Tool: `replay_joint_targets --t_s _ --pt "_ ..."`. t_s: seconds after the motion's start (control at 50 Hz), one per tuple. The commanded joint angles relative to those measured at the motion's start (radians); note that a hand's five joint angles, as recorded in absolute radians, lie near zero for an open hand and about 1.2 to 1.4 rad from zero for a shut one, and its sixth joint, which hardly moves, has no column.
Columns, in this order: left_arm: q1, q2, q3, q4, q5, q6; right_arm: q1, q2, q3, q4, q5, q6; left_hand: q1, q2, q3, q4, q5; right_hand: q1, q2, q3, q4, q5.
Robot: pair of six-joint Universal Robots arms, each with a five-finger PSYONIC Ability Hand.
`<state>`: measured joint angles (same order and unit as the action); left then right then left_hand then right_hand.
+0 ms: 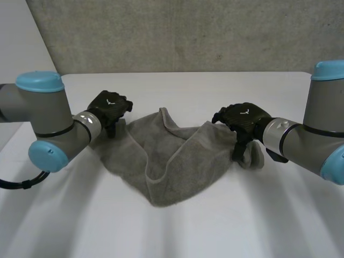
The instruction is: Fold the towel.
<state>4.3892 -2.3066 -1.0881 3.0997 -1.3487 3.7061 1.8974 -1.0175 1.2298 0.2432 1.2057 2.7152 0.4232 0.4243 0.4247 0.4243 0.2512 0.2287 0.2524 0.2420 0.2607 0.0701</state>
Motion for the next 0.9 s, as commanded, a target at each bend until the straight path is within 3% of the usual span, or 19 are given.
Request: replay_joint_targets --t_s 0.02,0.16,0.2,0.24,0.3,0.4,0.68,0.7,0.72,0.74,0.76,0.9 --pt "-0.001 -0.138 0.138 -0.056 -0.013 0.093 -0.001 0.004 0.036 -0.004 -0.003 -0.003 0.154 0.153 0.153 0.153 0.152 0.018 -0.006 0.004 -0.014 0.002" --pt "-0.001 -0.186 0.172 -0.070 -0.076 0.158 -0.001 0.007 0.042 -0.007 -0.005 -0.008 0.169 0.168 0.167 0.168 0.166 0.018 -0.006 0.004 -0.014 0.002" --pt "-0.001 -0.189 0.175 -0.072 -0.087 0.170 -0.001 0.008 0.042 -0.008 -0.005 -0.008 0.260 0.259 0.259 0.259 0.258 0.018 -0.006 0.004 -0.014 0.002" --pt "-0.001 -0.188 0.174 -0.072 -0.099 0.181 -0.001 0.010 0.042 -0.018 -0.003 -0.008 0.538 0.537 0.536 0.536 0.535 0.018 -0.006 0.004 -0.014 0.002" --pt "-0.001 -0.182 0.172 -0.075 -0.101 0.183 -0.001 0.010 0.042 -0.024 -0.005 -0.009 0.630 0.629 0.628 0.629 0.627 0.018 -0.006 0.004 -0.014 0.002" --pt "-0.001 -0.166 0.172 -0.108 -0.102 0.181 -0.001 0.017 0.022 -0.035 0.000 -0.006 0.973 0.972 0.971 0.971 0.970 0.018 -0.006 0.004 -0.014 0.002" --pt "-0.002 -0.016 0.048 -0.093 -0.145 0.167 0.000 0.027 -0.081 -0.036 0.011 0.018 0.973 0.972 0.972 0.972 0.971 0.015 -0.009 0.002 -0.017 -0.001" --pt "-0.002 -0.011 0.040 -0.066 -0.144 0.170 -0.001 0.036 -0.091 -0.036 0.012 0.018 0.773 0.772 0.771 0.772 0.770 0.015 -0.009 0.002 -0.017 -0.001" --pt "-0.002 -0.011 0.030 -0.032 -0.145 0.172 0.000 0.042 -0.095 -0.036 0.012 0.018 0.312 0.311 0.310 0.311 0.309 0.015 -0.009 0.002 -0.017 -0.001" --pt "-0.002 -0.011 0.030 -0.032 -0.145 0.172 0.000 0.042 -0.095 -0.036 0.012 0.018 0.307 0.306 0.306 0.306 0.305 0.015 -0.009 0.002 -0.017 -0.001" --pt "-0.002 -0.013 0.025 0.002 -0.144 0.170 0.000 0.046 -0.093 -0.035 0.014 0.017 0.112 0.111 0.111 0.111 0.110 0.015 -0.009 0.002 -0.017 -0.001" --pt "-0.001 -0.077 0.059 0.051 -0.113 0.172 0.011 0.051 -0.062 -0.035 0.014 0.015 0.025 0.024 0.024 0.024 0.023 0.012 -0.012 -0.001 -0.020 -0.004"
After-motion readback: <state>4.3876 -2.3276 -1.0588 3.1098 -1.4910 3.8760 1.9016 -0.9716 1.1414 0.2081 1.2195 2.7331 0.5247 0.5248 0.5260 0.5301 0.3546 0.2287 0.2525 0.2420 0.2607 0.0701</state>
